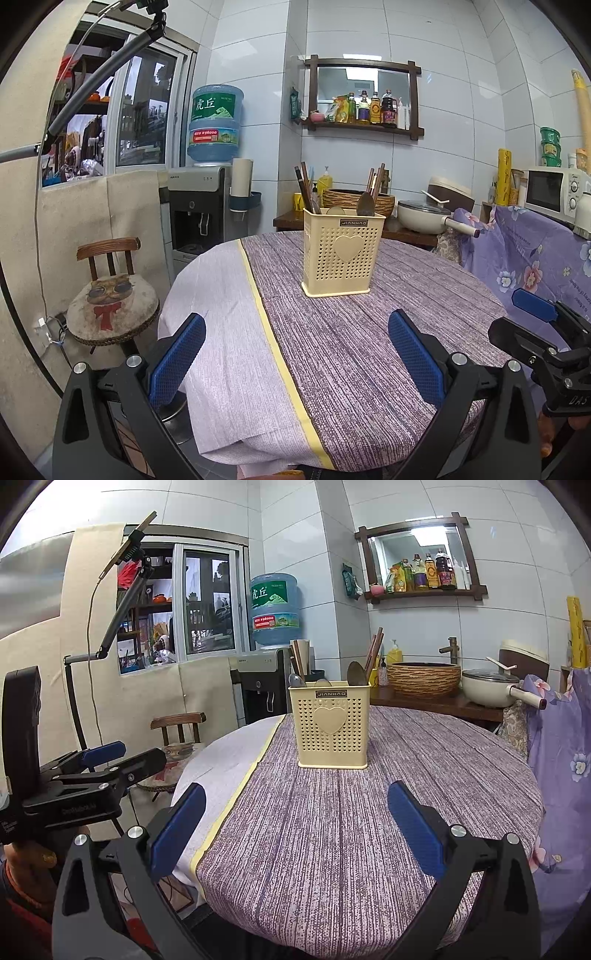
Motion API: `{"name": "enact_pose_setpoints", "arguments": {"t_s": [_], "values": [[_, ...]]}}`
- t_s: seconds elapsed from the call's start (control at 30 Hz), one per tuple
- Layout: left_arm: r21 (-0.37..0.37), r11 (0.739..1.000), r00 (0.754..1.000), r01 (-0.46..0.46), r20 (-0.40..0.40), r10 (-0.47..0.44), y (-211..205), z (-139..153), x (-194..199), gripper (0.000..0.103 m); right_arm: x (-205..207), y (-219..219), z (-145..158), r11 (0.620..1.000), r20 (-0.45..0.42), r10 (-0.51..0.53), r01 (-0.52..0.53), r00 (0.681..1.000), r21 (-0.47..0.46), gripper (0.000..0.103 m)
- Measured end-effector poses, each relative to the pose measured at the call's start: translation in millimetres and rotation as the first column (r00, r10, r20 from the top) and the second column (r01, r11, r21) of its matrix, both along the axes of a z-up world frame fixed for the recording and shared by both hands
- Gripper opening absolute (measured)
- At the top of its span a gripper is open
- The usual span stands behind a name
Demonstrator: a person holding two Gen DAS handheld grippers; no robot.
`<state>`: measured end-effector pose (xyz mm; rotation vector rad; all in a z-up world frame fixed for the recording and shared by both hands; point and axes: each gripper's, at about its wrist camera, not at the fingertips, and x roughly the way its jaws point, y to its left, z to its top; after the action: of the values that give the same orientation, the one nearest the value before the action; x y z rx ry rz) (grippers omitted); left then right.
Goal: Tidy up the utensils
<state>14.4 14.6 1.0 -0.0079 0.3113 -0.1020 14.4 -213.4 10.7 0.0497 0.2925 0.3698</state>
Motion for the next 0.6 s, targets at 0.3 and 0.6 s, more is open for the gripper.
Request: {"name": "enact_pose_setpoints", "arguments": {"t_s": [0.3,0.6], "values": [[0.003,1.000,1.000,0.000,0.003,0.000,-0.3,0.4,-0.5,0.098,0.0,-0.5,-0.3,1.000,-0.001,0.001,-0.001,1.000,-0.001,0.097],[0.002,1.000,1.000,0.000,0.002,0.000,-0.2,0.1,-0.5,0.098,0.2,-0.8,-0.4,1.000,-0.003,0.002,-0.002,1.000,-0.001,0.097]]}}
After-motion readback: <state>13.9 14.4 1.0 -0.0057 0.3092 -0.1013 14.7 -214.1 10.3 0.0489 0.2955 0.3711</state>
